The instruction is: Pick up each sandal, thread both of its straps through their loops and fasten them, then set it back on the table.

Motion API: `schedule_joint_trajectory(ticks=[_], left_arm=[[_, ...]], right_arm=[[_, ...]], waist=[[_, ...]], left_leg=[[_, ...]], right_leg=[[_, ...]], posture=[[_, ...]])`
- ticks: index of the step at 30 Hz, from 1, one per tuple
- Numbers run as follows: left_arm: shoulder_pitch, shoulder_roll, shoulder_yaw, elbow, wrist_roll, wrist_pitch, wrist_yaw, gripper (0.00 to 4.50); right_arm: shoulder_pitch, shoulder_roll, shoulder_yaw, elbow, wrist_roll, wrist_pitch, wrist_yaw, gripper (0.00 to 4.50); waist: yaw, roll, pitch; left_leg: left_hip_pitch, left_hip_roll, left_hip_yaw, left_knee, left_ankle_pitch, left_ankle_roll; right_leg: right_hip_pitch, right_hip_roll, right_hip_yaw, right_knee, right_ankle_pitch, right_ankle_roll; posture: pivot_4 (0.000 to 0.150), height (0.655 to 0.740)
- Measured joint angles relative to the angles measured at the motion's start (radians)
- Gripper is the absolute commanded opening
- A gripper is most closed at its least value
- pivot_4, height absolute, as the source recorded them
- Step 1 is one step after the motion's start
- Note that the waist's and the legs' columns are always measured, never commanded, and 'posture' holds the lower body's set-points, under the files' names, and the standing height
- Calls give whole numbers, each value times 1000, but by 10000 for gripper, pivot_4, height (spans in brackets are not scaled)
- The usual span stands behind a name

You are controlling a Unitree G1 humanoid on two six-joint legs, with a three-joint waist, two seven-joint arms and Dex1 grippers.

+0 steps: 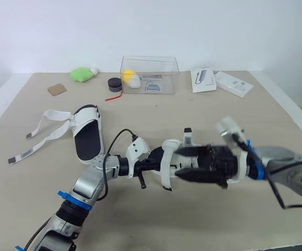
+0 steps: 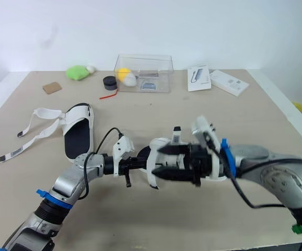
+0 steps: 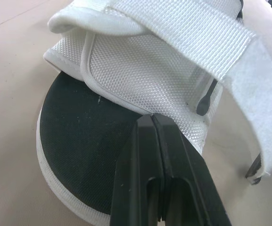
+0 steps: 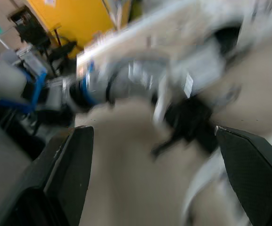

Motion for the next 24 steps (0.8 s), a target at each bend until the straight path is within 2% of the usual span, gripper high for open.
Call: schedule_joint_trajectory(ticks=[5,13,16,18,20,22,24], left_arm=[[0,0,1,0,0,0,-2,0],[-1,0,2,1,0,0,-3,0],[-2,0,2,3,0,0,-2,0],[-3,-2,2,7,0,0,0,0],[-4,-4,1,7,0,0,0,0],[-3,-4,1,6,0,0,-1,0],[-3,-4,1,7,0,0,-1,0]], right_arm=[[89,29,-13,-72,-96,60,-44,44222],[100,90,-16,-76,-277,110,-83,44222],[84,142,5,-78,-315,133,-105,37367],[57,182,34,-79,-368,164,-130,24405],[46,202,56,-79,-396,178,-138,16784],[40,222,82,-80,-431,193,-139,7235],[29,237,99,-81,-461,210,-139,1091]], waist=[[0,0,0],[0,0,0],[0,0,0],[-1,0,0],[-2,0,0],[-2,0,0],[-2,0,0]], left_leg=[[-1,-2,1,0,0,0],[-1,-2,0,1,0,0],[-1,-2,0,1,0,0],[0,-2,0,1,0,0],[0,-2,0,1,0,0],[-1,-2,0,1,0,0],[-1,-2,0,1,0,0]], right_leg=[[0,2,0,0,1,4],[0,2,-1,0,0,3],[0,3,0,0,1,4],[0,2,0,0,1,4],[0,2,0,0,1,4],[0,2,-1,0,1,4],[0,2,0,0,1,4]], posture=[[1500,7400],[1500,7400],[1500,7400],[1500,7400],[1500,7400],[1500,7400],[1500,7400]])
